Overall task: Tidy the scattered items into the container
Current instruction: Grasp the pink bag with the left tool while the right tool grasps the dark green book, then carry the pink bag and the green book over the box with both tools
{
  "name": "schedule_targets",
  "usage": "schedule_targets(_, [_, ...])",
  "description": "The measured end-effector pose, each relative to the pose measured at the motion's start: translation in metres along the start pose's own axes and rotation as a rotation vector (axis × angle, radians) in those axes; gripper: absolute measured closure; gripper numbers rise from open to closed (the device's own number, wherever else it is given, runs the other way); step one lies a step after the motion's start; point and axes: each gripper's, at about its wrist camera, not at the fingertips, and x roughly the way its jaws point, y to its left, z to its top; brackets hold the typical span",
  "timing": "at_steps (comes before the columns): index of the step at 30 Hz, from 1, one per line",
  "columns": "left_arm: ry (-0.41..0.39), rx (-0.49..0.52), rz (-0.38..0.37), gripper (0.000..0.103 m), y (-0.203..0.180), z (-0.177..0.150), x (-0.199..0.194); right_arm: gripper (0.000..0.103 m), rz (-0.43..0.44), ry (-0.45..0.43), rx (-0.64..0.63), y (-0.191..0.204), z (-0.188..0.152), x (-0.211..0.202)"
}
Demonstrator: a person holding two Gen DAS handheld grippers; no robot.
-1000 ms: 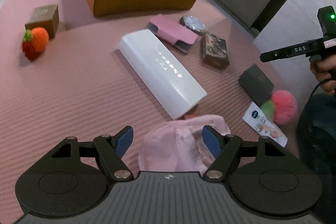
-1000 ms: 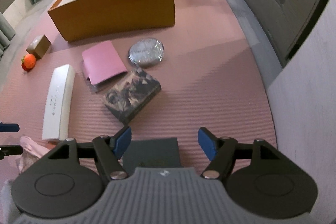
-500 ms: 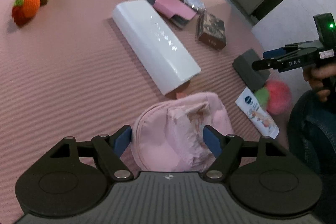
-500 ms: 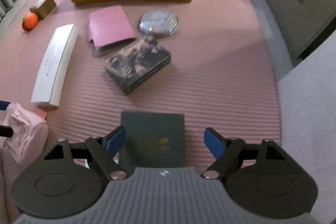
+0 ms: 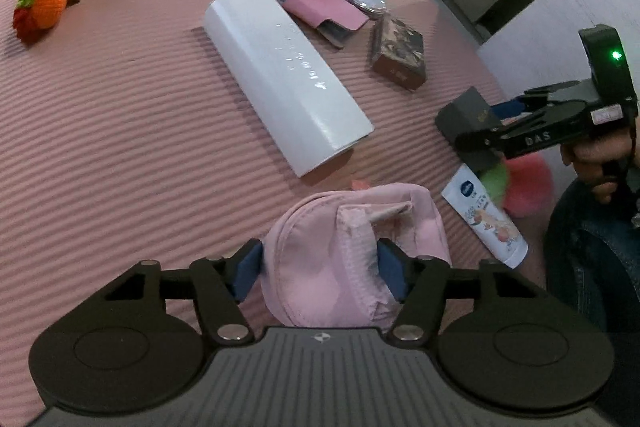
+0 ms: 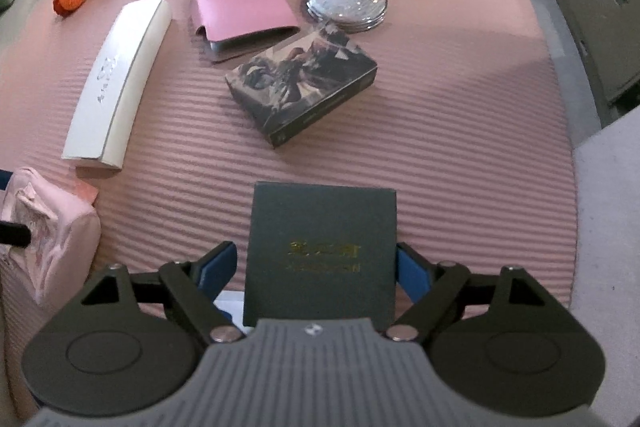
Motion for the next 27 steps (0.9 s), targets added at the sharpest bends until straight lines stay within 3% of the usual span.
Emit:
schedule_targets(5, [0.023,0.01,-0.048,0.037,-0.008,-0.002,0.003,0.026,-0.002,0.013,-0.026,-0.001,-0.001,-0.001])
schedule_targets(10, [-0.013,-0.052,-0.092,0.037,-0.001,-0.002,-0.004,0.026,0.011,0.005,-0.051,-0.003,0.0,-0.006])
schedule_targets(27, [-0.104,-0.062,-0.035,0.037,0.01,0.011,-0.032,0.026,0.043,-0.057,-0.139,-0.005,0.017,-0.04])
